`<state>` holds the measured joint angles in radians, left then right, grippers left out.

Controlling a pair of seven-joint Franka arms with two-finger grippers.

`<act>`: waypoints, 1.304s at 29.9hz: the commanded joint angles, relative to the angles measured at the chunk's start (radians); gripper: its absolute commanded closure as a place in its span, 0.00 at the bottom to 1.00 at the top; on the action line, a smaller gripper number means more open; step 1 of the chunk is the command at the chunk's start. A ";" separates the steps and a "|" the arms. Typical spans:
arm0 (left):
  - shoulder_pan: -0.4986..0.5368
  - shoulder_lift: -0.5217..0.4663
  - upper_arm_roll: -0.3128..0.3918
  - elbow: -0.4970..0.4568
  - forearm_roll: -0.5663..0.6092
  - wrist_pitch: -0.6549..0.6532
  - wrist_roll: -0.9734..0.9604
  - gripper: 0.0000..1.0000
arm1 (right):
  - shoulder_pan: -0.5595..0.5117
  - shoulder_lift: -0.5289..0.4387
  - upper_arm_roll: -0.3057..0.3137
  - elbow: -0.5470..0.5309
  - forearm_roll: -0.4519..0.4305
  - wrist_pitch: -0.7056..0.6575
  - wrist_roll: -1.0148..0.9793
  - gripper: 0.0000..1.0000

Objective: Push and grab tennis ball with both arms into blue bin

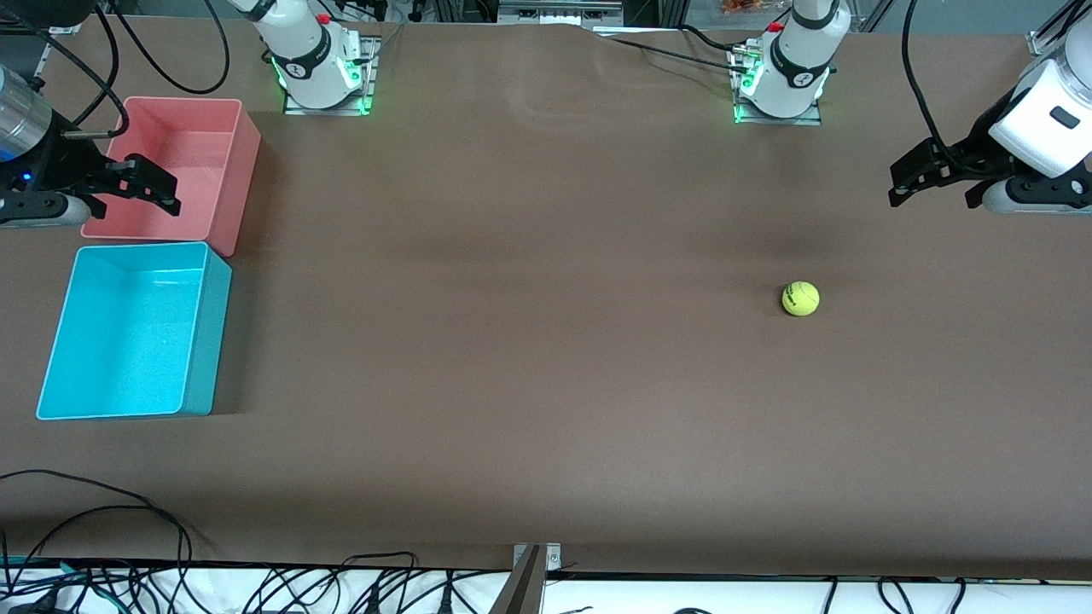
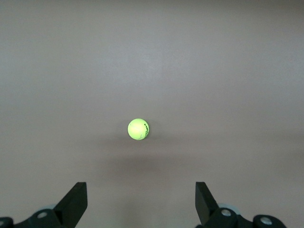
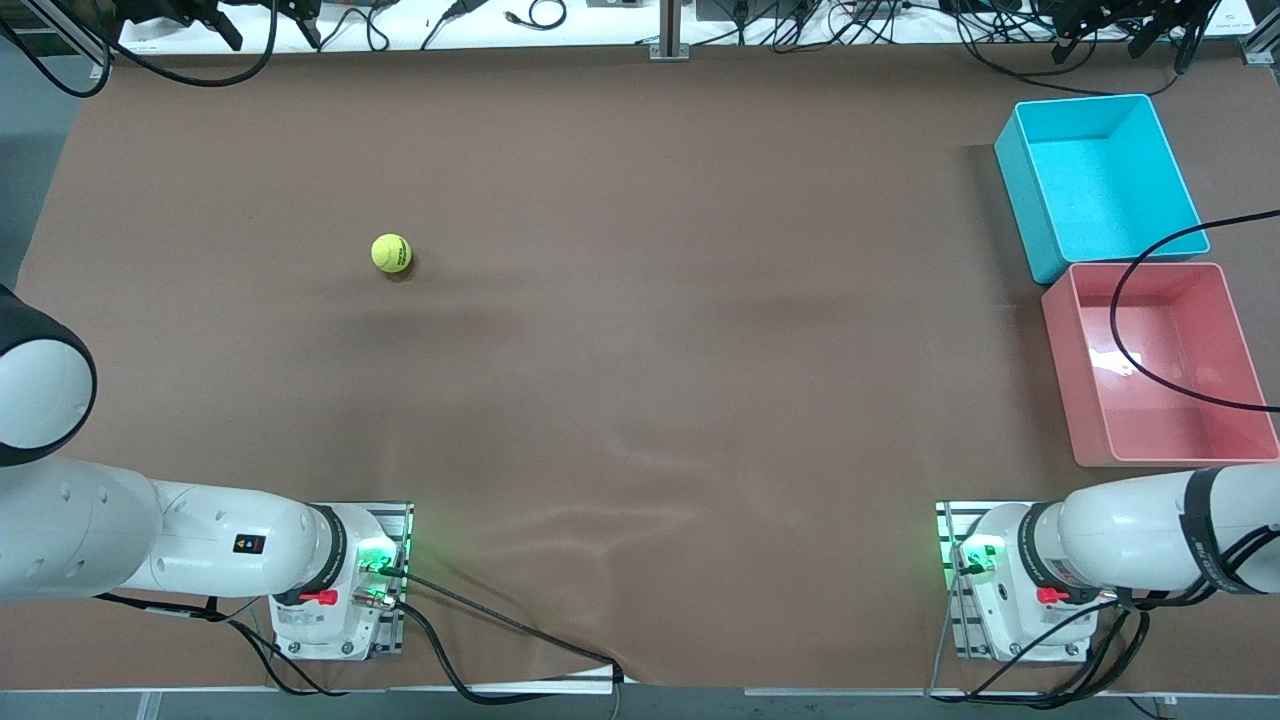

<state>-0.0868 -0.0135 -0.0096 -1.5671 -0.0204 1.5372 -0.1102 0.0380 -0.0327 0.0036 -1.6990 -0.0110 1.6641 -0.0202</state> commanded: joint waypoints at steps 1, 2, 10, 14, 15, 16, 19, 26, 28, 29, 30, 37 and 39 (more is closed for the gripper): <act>0.001 0.043 0.005 0.073 -0.010 -0.017 -0.003 0.00 | -0.001 0.005 0.004 0.016 0.003 -0.007 -0.004 0.00; -0.001 0.044 0.005 0.073 -0.010 -0.017 -0.003 0.00 | -0.001 0.005 0.004 0.018 0.005 -0.007 -0.004 0.00; -0.001 0.061 0.005 0.079 -0.012 -0.015 -0.005 0.00 | -0.001 0.005 0.003 0.018 0.005 -0.004 -0.004 0.00; -0.001 0.061 0.005 0.079 -0.012 -0.015 -0.003 0.00 | -0.001 0.005 0.003 0.018 0.003 -0.004 -0.006 0.00; -0.001 0.061 0.005 0.079 -0.012 -0.015 -0.005 0.00 | -0.001 0.005 0.003 0.018 0.003 -0.004 -0.004 0.00; -0.001 0.061 0.005 0.079 -0.012 -0.015 -0.005 0.00 | -0.001 0.005 0.003 0.018 0.003 -0.004 -0.004 0.00; -0.001 0.063 0.005 0.079 -0.012 -0.015 -0.005 0.00 | -0.001 0.005 0.004 0.016 0.003 -0.004 -0.006 0.00; -0.001 0.064 0.005 0.091 -0.010 -0.015 -0.005 0.00 | -0.001 0.005 0.004 0.018 0.003 -0.004 -0.006 0.00; 0.001 0.067 0.007 0.102 -0.010 -0.015 -0.005 0.00 | -0.001 0.005 0.004 0.018 0.003 -0.004 -0.006 0.00; 0.001 0.069 0.007 0.102 -0.010 -0.015 -0.005 0.00 | -0.001 0.005 0.003 0.018 0.003 -0.004 -0.006 0.00; 0.001 0.069 0.007 0.102 -0.010 -0.015 -0.005 0.00 | -0.001 0.005 0.003 0.018 0.003 -0.004 -0.006 0.00; 0.001 0.070 0.007 0.104 -0.010 -0.015 -0.005 0.00 | -0.001 0.005 0.003 0.018 0.003 -0.004 -0.004 0.00; 0.002 0.070 0.010 0.104 -0.010 -0.015 -0.005 0.00 | -0.001 0.005 0.004 0.018 0.003 -0.004 -0.006 0.00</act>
